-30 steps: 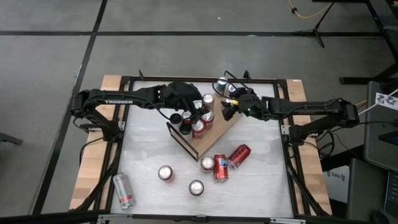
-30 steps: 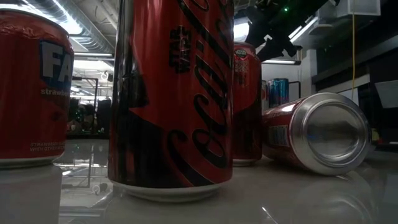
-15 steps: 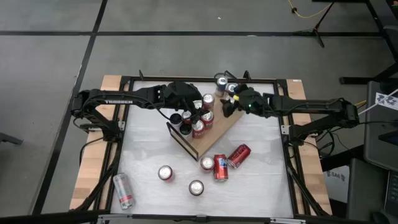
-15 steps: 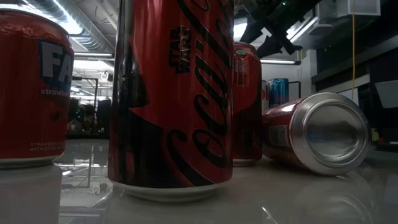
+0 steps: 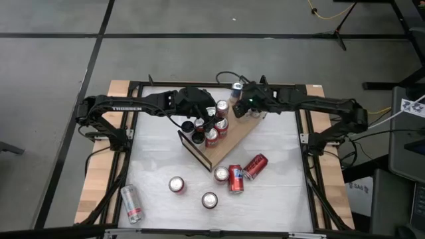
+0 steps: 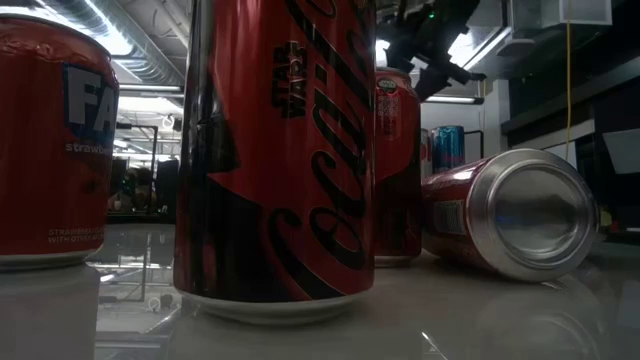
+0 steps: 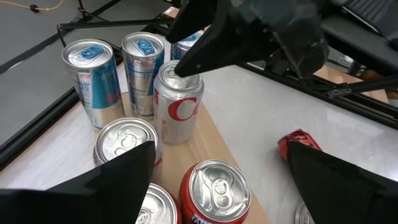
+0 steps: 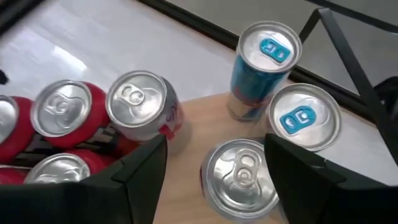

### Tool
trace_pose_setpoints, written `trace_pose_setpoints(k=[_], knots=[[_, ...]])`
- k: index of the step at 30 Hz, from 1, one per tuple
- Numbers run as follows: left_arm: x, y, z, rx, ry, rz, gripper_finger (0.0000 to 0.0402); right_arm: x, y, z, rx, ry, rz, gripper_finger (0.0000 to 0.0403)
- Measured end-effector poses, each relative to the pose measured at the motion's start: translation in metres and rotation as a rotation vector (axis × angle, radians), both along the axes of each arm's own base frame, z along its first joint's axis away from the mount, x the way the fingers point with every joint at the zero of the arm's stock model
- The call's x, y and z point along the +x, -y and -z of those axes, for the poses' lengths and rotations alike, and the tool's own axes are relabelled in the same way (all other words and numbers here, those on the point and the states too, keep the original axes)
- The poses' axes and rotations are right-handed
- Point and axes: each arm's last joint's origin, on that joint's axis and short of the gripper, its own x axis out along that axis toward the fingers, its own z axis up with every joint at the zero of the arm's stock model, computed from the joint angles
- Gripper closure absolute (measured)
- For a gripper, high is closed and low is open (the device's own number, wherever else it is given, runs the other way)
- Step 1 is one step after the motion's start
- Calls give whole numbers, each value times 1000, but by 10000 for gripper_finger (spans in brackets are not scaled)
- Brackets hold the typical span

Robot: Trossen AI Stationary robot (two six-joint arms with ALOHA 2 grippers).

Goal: Place canned beverage on shelf
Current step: Put the red silver soda can on the shelf

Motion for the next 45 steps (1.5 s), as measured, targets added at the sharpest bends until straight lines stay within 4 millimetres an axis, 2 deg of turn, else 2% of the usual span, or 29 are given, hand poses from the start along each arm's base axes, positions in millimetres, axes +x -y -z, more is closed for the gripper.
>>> trace_pose_setpoints(k=[4,15,25,35,45], knots=[[0,0,0,0,0,0,48,4,1,3,2,-77,10,143],[0,0,0,0,0,0,48,2,1,9,60,-104,91,143],[0,0,0,0,0,0,48,11,1,29,100,-166,66,143],[0,0,0,0,0,0,48,14,1,33,70,-226,-23,143],[0,0,0,-1,1,1,48,14,0,33,31,-301,-213,143]])
